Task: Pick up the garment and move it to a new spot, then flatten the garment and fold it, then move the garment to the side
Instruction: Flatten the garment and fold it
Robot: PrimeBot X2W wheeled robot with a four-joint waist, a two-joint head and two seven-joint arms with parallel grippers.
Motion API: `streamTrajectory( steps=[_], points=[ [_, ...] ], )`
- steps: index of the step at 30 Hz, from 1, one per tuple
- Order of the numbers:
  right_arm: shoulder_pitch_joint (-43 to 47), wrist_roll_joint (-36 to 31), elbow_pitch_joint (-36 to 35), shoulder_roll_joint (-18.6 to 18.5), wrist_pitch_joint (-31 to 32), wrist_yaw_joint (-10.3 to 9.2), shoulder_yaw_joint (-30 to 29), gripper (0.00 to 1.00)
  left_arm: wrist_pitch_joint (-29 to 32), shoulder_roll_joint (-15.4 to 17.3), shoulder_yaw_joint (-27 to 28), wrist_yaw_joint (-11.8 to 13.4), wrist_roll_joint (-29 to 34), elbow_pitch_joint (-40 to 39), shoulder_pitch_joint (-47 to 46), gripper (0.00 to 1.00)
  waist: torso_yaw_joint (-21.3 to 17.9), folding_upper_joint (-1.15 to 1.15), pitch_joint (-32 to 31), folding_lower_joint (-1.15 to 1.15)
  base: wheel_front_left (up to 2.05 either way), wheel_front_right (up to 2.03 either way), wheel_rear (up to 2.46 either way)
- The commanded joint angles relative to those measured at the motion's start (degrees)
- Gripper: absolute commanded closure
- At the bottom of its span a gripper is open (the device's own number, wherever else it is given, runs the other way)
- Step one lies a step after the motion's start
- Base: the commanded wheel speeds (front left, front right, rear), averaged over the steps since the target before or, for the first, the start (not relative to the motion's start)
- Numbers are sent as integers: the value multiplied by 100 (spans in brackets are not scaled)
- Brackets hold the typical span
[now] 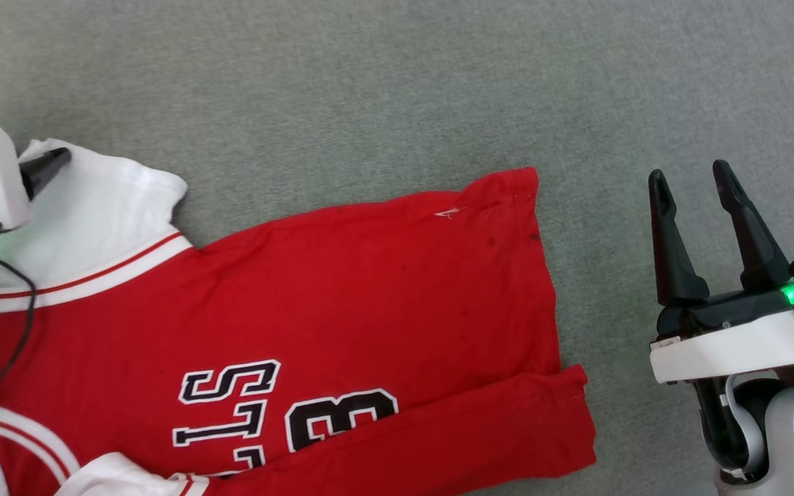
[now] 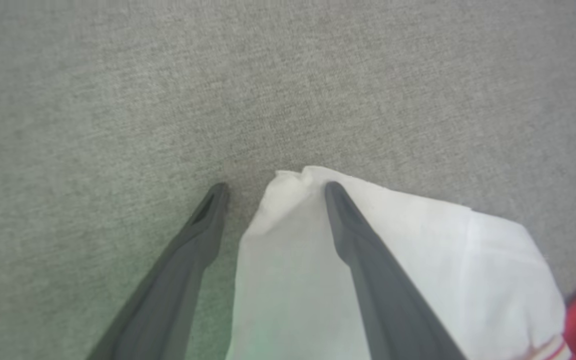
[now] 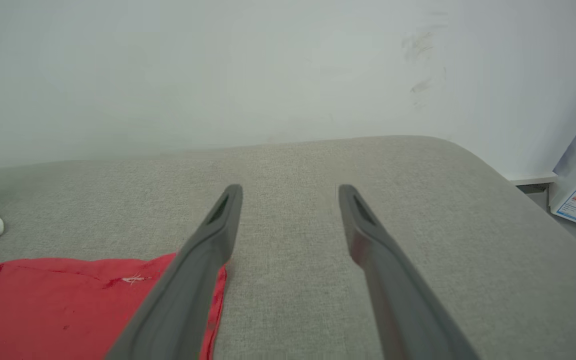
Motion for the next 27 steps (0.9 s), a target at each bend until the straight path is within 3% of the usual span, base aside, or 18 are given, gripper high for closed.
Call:
streamTrajectory(
  steps=[1,3,6,7,10,16,27],
  points=[
    [-63,64,63,20,-66,-1,4,0,322,42,-109,-29,-26,71,-49,0,-145,0,150,-1,0,0,0],
    [-65,137,135,19,-119,-1,6,0,869,82,-276,27,-52,135,-31,0,-201,0,199,-1,0,0,0],
    [-88,218,235,19,-180,-1,4,0,1539,72,-467,156,-166,181,102,88,-253,0,250,-1,0,0,0],
    [-100,230,262,19,-187,-1,9,0,1675,46,-506,193,-198,163,145,100,-264,0,260,-1,0,0,0],
    [-128,328,358,20,-114,-1,72,0,1758,2,-539,288,-232,77,263,100,-285,0,281,-1,0,0,0],
    [-246,789,764,15,656,-1,327,0,1140,-70,-412,336,-101,-70,187,100,-182,0,159,-1,0,0,0],
    [-870,1370,1348,-721,2545,-1,519,0,-22,-529,-311,149,137,-293,-352,100,531,0,-184,-1,0,0,0]
  ],
)
